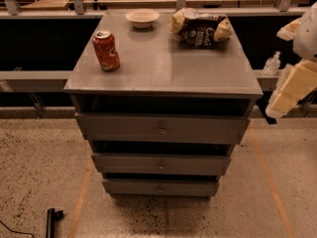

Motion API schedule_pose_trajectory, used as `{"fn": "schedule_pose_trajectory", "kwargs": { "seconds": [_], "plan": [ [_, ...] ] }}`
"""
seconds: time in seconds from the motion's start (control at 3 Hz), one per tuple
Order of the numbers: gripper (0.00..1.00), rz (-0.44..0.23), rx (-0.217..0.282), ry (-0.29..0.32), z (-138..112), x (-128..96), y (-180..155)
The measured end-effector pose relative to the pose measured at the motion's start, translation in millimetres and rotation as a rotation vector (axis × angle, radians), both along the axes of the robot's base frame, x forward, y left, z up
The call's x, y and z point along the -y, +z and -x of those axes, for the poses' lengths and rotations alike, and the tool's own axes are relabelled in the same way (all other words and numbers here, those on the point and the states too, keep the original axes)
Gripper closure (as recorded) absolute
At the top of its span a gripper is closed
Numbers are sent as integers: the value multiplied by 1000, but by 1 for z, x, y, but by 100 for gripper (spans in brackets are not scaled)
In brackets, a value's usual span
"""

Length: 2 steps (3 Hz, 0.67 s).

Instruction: Move brown chip bag near coke can

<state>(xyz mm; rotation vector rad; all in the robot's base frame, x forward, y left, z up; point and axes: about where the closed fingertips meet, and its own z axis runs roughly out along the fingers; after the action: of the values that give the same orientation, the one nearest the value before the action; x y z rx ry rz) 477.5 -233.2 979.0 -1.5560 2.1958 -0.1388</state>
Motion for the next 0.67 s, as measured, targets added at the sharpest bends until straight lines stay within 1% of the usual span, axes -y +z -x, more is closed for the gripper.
{"fn": "schedule_pose_trajectory", "kwargs": {
  "seconds": [0.33, 0.67],
  "plan": [
    [0, -122, 124, -61, -47, 18, -3],
    [0, -278, 271, -69, -98, 28, -1]
  ]
}}
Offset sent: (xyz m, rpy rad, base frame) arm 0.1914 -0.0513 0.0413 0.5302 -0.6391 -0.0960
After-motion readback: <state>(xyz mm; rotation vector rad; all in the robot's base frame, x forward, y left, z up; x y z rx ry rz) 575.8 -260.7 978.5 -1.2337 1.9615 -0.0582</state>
